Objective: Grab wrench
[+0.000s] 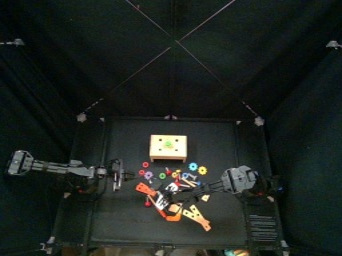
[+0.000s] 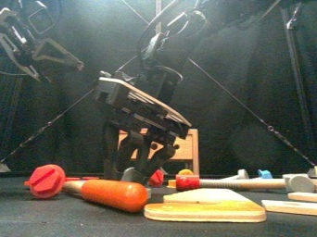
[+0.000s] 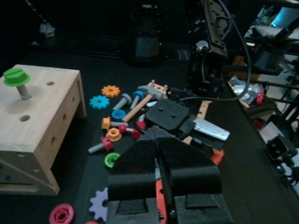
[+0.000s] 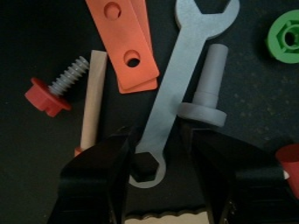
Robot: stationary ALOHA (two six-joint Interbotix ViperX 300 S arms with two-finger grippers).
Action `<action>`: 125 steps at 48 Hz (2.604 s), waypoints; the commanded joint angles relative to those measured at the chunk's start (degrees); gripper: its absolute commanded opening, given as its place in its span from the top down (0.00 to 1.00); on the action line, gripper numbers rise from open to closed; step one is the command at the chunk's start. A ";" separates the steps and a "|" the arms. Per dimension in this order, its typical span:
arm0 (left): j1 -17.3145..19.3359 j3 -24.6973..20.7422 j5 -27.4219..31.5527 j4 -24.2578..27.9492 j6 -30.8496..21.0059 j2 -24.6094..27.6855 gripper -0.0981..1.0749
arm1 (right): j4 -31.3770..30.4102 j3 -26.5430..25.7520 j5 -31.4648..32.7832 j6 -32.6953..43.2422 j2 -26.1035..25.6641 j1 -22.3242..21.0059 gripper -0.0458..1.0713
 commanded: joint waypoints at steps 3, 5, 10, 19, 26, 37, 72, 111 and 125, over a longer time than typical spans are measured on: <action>0.18 -0.70 -0.26 -0.09 0.00 0.09 0.67 | 0.35 -1.58 1.58 0.09 -0.53 -0.18 0.29; 0.18 -0.70 -0.26 -0.09 0.00 0.09 0.67 | 0.35 -1.67 2.20 0.09 -0.35 -0.26 0.32; 0.18 -0.70 -0.18 -0.18 -0.09 0.09 0.67 | -0.18 -2.20 3.08 0.00 0.35 -0.09 0.38; 0.18 -0.70 -0.18 -0.35 0.00 0.18 0.67 | -0.18 -2.11 4.92 0.00 0.97 0.09 0.44; 0.18 -0.70 0.18 -0.44 0.00 0.09 0.67 | -1.05 -2.20 7.65 -0.53 -0.62 0.44 0.47; 0.18 -0.70 0.35 -0.44 0.00 0.09 0.67 | -4.83 -0.79 7.91 -0.53 -6.86 1.41 0.50; 0.35 -0.35 0.35 -0.70 0.00 0.09 0.67 | -6.24 9.93 7.65 -0.53 -25.66 0.35 0.51; 3.52 -1.14 0.35 -0.70 0.18 -0.79 0.67 | 8.35 8.53 15.29 -30.23 -34.98 -18.63 0.51; 10.46 -2.46 0.35 -0.53 0.26 -4.22 0.67 | 13.10 8.96 15.38 -38.23 -38.67 -26.63 0.51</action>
